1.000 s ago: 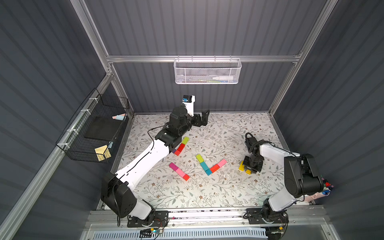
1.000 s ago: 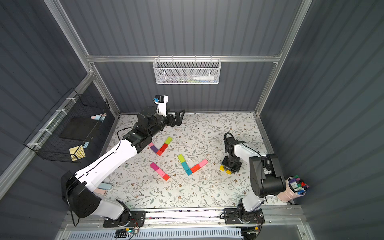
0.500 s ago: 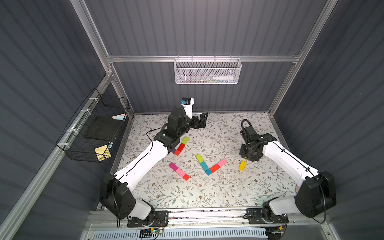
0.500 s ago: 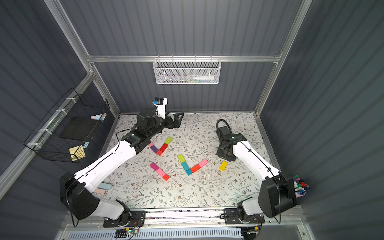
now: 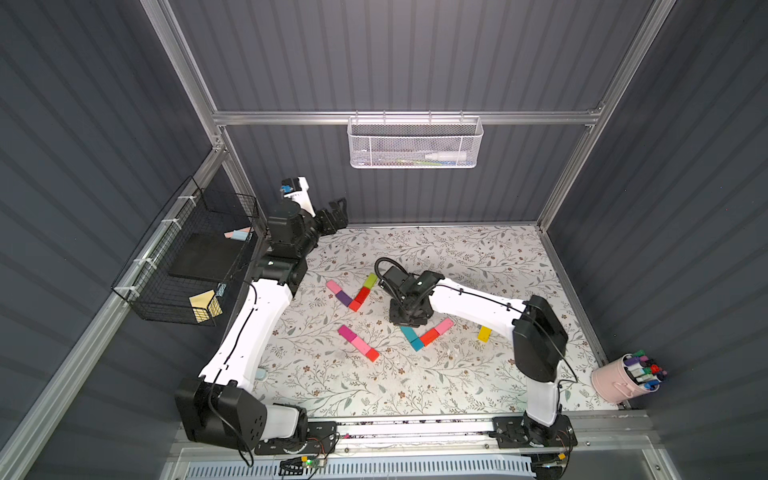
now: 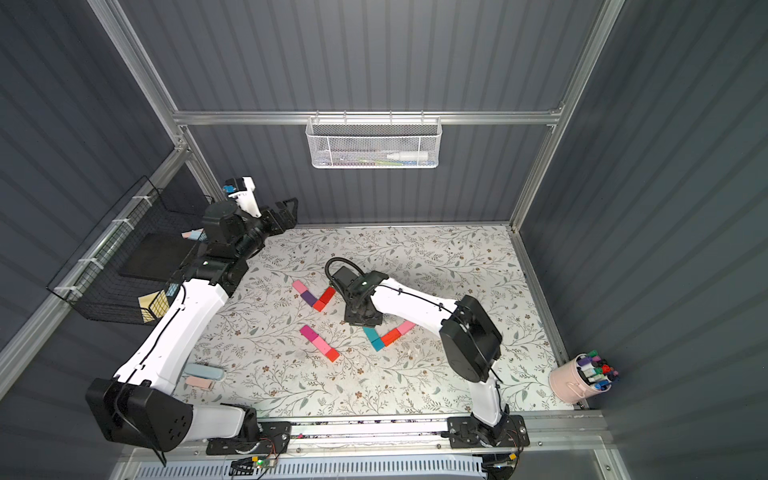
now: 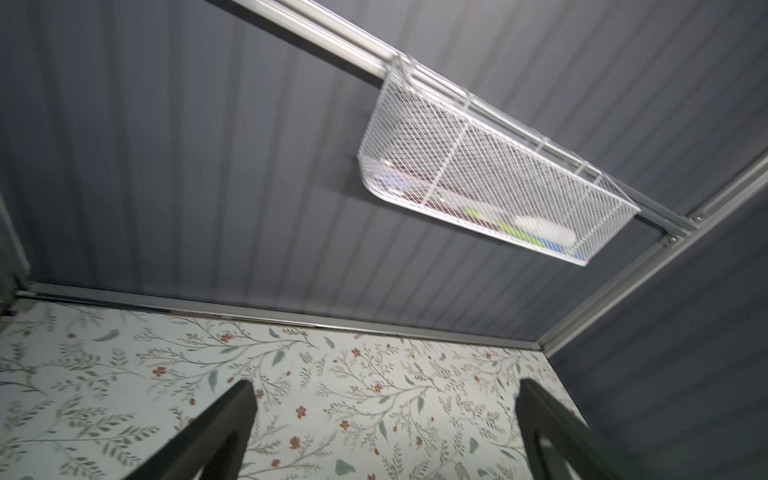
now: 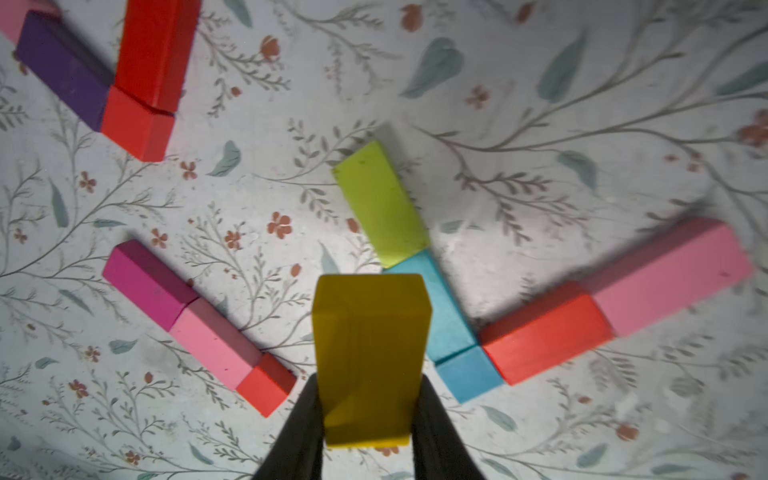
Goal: Assemble the letter v with building blocks
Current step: Place the building block at the center of the board.
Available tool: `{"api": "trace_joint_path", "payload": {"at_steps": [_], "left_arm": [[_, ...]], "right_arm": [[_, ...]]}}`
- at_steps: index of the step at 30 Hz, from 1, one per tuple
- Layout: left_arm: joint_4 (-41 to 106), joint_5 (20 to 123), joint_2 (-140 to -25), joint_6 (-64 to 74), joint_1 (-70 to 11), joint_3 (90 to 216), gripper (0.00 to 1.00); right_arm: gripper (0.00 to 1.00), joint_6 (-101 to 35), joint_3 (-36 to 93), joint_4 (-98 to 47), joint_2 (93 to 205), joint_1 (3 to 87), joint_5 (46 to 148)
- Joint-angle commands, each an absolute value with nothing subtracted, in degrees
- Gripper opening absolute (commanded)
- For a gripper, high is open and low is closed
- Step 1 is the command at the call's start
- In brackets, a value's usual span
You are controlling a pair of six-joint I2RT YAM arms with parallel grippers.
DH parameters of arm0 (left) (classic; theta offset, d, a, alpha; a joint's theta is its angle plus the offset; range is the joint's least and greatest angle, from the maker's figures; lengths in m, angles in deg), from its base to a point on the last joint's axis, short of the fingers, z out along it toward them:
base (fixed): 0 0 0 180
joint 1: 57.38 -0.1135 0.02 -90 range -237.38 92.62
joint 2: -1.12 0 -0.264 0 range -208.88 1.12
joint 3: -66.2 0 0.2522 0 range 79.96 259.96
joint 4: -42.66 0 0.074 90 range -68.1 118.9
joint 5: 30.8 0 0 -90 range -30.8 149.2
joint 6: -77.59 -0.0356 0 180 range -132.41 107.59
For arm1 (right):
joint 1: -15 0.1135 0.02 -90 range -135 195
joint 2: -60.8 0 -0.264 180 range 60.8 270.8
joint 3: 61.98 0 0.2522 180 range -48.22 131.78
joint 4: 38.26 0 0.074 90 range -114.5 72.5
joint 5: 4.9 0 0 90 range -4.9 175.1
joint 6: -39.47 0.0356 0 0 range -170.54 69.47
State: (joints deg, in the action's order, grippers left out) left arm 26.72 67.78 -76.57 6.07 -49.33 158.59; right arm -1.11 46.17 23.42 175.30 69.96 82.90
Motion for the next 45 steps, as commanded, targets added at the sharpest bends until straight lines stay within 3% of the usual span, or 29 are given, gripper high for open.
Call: {"api": "trace_joint_path", "payload": {"at_steps": [1, 10, 34, 41, 45], "left_arm": [[26.69, 72.02, -74.77, 7.56, -51.02, 160.3, 1.0], [29.64, 74.87, -73.42, 8.22, -51.49, 156.47, 1.0], [30.58, 75.53, -72.62, 6.78, -51.49, 155.54, 1.0], [30.21, 75.36, -72.36, 6.19, -51.49, 154.74, 1.0], [30.02, 75.6, -72.35, 5.34, -51.45, 153.19, 1.0]], "right_arm": [[0.0, 0.86, 51.84, 25.69, 179.22, 70.92, 87.17], [0.0, -0.49, 60.55, 31.03, 186.4, 72.16, 89.95], [0.0, -0.16, 63.4, 33.46, 195.25, 70.68, 102.6], [0.16, 0.55, 61.49, 32.35, 195.14, 69.93, 104.93], [0.3, 0.29, 62.01, 32.43, 195.01, 69.92, 105.2]]}}
